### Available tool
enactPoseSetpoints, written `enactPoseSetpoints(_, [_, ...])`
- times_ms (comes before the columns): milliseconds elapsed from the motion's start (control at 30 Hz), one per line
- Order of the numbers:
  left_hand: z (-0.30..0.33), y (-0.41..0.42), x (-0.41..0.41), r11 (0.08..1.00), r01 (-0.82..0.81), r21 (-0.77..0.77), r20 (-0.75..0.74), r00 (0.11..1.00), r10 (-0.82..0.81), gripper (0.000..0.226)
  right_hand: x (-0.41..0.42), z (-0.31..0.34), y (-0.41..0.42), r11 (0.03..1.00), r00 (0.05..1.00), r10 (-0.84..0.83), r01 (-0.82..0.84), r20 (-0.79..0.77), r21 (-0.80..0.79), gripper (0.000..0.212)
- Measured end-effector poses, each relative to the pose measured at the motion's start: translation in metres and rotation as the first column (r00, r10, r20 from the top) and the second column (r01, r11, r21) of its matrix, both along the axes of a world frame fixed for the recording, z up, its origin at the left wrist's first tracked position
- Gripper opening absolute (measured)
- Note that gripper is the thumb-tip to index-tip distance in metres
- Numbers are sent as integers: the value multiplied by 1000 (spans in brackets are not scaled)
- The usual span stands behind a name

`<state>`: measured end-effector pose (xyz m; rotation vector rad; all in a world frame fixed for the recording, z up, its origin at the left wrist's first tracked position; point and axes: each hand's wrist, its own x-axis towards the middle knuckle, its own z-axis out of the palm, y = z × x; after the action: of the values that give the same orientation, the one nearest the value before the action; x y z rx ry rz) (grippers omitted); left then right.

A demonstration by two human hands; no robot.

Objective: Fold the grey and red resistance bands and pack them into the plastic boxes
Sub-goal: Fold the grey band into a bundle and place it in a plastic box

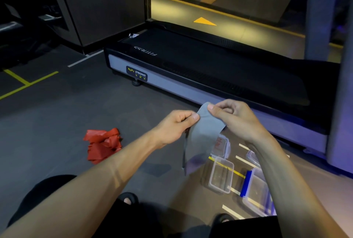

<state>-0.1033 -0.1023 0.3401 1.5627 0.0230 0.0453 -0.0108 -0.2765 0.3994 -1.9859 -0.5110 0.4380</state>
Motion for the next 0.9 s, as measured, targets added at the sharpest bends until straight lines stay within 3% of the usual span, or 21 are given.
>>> enactPoseSetpoints(67, [0,-1,1,1000,-5,-16,-13,1000,5,47,-3,2,1,1000,1000,19,-19,-8,7,32])
enactPoseSetpoints(133, [-1,-2,2,1000,-20,-11,1,1000,20,76,-4,3,1,999,999,34,-34,-5,6,32])
enactPoseSetpoints(200, [-4,-3,4,999,-31,11,-4,999,31,86,-5,4,1,999,999,51,-51,4,-5,34])
enactPoseSetpoints(367, [-1,-7,4,996,-94,5,11,995,94,33,-5,-2,0,990,993,115,-112,29,-87,53])
enactPoseSetpoints(533, [-8,-6,4,990,-104,96,35,994,101,33,-9,-4,1,979,986,166,-167,-15,-121,48])
enactPoseSetpoints(733, [-5,-7,1,999,-39,-33,29,999,40,23,-5,-7,4,985,993,87,-74,78,-155,31])
enactPoseSetpoints(900, [-6,-4,1,999,-15,-47,13,1000,15,26,-3,-5,5,995,999,45,-43,19,-85,56])
